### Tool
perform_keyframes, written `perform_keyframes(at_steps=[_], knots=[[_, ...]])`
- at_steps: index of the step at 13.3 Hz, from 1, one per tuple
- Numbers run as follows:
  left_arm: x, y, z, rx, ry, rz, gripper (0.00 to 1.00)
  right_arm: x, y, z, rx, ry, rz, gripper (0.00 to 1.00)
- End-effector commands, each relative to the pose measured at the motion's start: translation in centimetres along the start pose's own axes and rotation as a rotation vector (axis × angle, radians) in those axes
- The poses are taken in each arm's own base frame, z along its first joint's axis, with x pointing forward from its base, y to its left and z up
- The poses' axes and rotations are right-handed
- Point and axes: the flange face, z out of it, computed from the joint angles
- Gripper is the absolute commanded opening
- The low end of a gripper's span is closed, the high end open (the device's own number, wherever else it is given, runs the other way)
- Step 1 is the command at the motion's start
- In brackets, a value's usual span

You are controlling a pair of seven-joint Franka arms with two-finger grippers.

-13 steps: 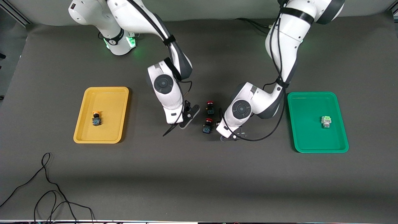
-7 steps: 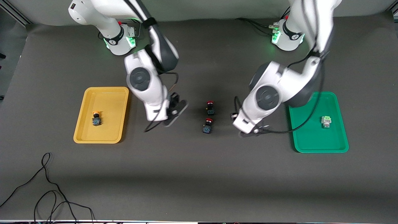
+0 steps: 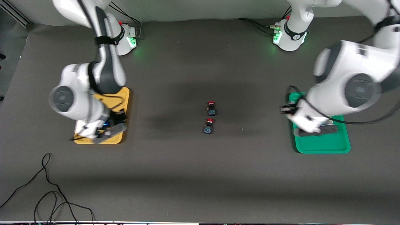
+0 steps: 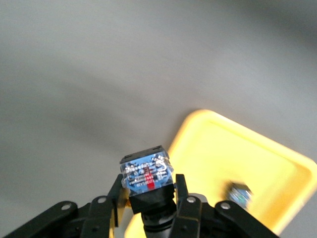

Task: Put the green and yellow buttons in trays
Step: 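Place the orange switch in the green tray while the right gripper places yellow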

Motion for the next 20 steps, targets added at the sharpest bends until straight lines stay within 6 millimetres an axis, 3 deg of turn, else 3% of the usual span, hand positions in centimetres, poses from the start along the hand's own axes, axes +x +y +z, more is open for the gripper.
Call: perform_keyframes(at_steps=[1,4,5,7,11,12,13,14,17,19,20], knots=[[0.8,-5.2,1.7,0.032,-0.03,0.1,0.0,-3.6,4.4,1.5,0.034,-0.024,0.086,0.05],[0.5,-10.3,6.4,0.023,0.004,0.145,0.0,-6.6,8.1,7.7,-0.004,0.007,0.183,0.0],[-0.3,-10.7,8.6,0.024,0.041,0.154,0.0,-7.5,8.2,10.0,0.01,0.019,0.218,0.0],[-1.2,-11.3,13.2,0.034,0.096,0.16,0.0,-7.6,6.6,14.0,0.071,0.007,0.256,0.0],[-2.0,-13.3,21.0,0.04,0.186,0.189,0.0,-7.6,6.2,17.4,0.096,-0.003,0.322,0.0],[-2.2,-13.7,23.0,0.034,0.189,0.182,0.0,-7.7,6.2,17.8,0.101,-0.007,0.331,0.14],[-2.4,-14.2,25.0,0.026,0.191,0.165,0.0,-7.7,6.2,17.8,0.102,-0.008,0.333,0.67],[-2.5,-14.1,26.7,0.02,0.202,0.165,0.0,-7.6,6.2,17.7,0.104,-0.008,0.336,1.0],[-2.3,-15.3,30.8,0.001,0.238,0.142,0.0,-6.8,5.6,16.5,0.138,-0.009,0.332,1.0],[-2.4,-15.2,31.4,-0.002,0.235,0.146,0.0,-6.1,6.2,14.0,0.156,-0.021,0.319,1.0],[-2.3,-15.2,31.4,-0.002,0.237,0.146,0.17,-5.7,7.0,11.8,0.144,-0.033,0.304,1.0]])
